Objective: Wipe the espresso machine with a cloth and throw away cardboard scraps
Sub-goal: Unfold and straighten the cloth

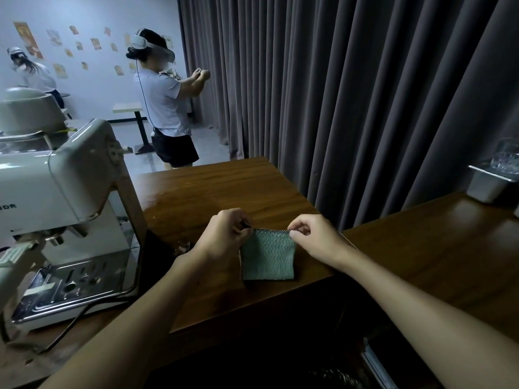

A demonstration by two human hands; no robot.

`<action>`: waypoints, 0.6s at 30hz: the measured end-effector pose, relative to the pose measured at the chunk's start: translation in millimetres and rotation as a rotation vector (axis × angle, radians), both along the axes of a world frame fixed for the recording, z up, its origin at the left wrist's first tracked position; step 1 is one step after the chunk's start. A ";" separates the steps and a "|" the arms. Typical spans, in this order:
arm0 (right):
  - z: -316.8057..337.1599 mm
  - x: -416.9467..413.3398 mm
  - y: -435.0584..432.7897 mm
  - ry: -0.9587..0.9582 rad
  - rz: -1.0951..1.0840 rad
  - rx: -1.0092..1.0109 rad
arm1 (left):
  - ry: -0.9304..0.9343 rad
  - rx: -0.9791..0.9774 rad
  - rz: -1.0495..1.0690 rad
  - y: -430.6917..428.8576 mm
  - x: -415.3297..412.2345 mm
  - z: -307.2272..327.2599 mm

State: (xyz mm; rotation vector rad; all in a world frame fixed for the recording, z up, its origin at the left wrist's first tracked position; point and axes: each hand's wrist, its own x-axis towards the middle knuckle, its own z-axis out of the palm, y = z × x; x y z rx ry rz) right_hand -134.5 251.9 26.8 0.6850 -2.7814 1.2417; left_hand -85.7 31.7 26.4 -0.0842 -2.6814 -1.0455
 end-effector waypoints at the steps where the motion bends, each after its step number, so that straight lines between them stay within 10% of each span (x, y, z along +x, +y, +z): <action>1: -3.1 -5.4 -3.0 0.009 -0.030 -0.006 | 0.000 -0.009 0.018 0.8 -6.2 -2.1; 10: -32.6 -4.3 -1.0 0.223 0.096 0.343 | -0.112 -0.388 -0.184 4.1 -0.6 -36.1; 18: -51.7 8.0 -0.4 0.024 0.280 0.584 | -0.169 -0.701 -0.149 8.0 32.4 -49.3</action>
